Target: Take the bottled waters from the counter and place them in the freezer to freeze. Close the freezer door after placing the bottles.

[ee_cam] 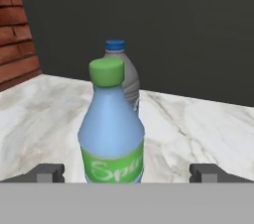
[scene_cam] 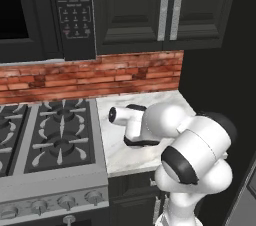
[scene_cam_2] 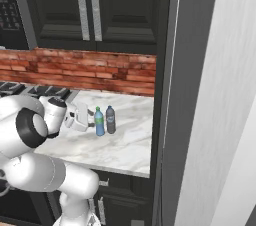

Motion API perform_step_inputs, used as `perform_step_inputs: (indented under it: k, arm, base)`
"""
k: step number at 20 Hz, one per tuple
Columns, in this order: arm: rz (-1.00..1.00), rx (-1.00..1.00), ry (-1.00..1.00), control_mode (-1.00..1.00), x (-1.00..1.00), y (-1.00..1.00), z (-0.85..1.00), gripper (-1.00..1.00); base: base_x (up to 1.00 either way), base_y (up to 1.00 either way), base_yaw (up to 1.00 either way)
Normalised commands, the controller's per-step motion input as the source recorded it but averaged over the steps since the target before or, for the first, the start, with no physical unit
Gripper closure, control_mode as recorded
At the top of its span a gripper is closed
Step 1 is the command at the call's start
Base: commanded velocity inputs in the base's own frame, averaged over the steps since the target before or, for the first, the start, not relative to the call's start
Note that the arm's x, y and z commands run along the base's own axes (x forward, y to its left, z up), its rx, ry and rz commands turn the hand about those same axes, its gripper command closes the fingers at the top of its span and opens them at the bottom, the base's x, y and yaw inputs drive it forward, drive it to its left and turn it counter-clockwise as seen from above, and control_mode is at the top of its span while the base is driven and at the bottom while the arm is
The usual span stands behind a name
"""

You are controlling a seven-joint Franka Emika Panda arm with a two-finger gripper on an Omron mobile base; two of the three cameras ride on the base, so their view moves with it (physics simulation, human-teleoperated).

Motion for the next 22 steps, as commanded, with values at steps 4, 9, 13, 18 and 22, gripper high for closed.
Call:
perform_step_inputs:
  k: [4, 9, 13, 18, 22]
  arm:
    - [0.00, 0.00, 0.00, -1.00, 0.00, -0.18, 0.00, -1.00]
    - [0.00, 0.00, 0.00, -1.00, 0.01, -0.15, 0.00, -1.00]
    - [0.00, 0.00, 0.00, -1.00, 0.16, -0.06, 0.00, -1.00]
    - [0.00, 0.00, 0.00, -1.00, 0.21, 0.00, 0.00, -1.00]
    - [0.00, 0.00, 0.00, -1.00, 0.19, 0.00, 0.00, -1.00]
  base:
    - [0.00, 0.00, 0.00]
    - [0.00, 0.00, 0.00]
    - [0.00, 0.00, 0.00]
    - [0.00, 0.00, 0.00]
    - [0.00, 0.00, 0.00]
